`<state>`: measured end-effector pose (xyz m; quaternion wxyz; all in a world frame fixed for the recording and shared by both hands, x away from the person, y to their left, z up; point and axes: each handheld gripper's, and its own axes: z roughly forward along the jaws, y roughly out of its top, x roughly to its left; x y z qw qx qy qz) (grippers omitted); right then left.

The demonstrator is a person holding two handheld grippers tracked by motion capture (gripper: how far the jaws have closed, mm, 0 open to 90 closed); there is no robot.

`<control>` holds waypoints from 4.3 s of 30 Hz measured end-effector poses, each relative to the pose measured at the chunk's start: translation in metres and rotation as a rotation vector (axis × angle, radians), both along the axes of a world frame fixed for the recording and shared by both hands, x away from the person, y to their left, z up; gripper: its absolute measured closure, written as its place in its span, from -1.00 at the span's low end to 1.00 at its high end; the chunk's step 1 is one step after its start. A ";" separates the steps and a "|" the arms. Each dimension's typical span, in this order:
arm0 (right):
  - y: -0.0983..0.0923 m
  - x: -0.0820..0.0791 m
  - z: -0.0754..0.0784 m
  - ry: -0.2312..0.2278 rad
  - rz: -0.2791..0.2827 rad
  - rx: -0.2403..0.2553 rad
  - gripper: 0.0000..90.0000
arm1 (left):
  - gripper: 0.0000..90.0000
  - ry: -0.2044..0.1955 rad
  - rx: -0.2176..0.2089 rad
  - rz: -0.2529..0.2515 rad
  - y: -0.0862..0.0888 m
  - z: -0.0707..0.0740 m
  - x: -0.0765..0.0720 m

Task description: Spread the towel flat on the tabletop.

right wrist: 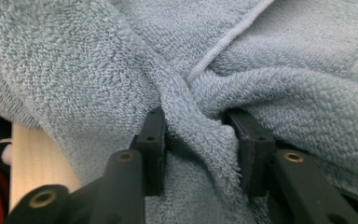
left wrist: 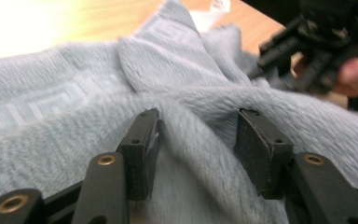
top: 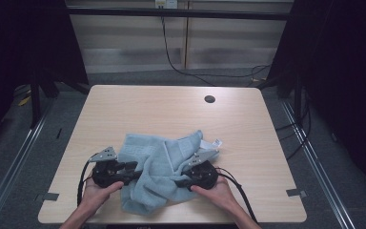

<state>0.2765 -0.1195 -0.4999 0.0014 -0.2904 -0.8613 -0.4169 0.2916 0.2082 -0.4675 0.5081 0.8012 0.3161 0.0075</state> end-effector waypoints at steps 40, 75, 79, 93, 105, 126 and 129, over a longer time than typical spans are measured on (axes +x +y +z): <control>-0.033 0.044 -0.009 -0.012 -0.171 0.018 0.57 | -0.08 -0.040 0.056 0.079 0.004 0.001 0.019; -0.035 0.013 0.007 -0.030 -0.156 -0.012 0.60 | -0.38 0.055 0.139 -0.117 -0.082 -0.024 0.043; -0.035 0.016 0.005 -0.028 -0.163 -0.008 0.60 | -0.45 0.050 0.135 -0.147 -0.086 -0.024 0.040; -0.032 0.016 0.005 -0.029 -0.159 -0.008 0.60 | 0.71 0.018 0.245 -0.155 -0.096 -0.028 0.032; -0.057 0.023 0.031 -0.084 -0.256 0.043 0.61 | 0.87 -0.055 0.050 -0.017 -0.050 0.017 0.040; -0.139 0.080 0.160 -0.321 -0.582 0.101 0.64 | 0.89 -0.239 -0.096 0.350 0.039 0.132 0.075; -0.137 0.088 0.188 -0.375 -0.590 0.091 0.64 | 0.89 -0.293 -0.126 0.392 0.043 0.154 0.075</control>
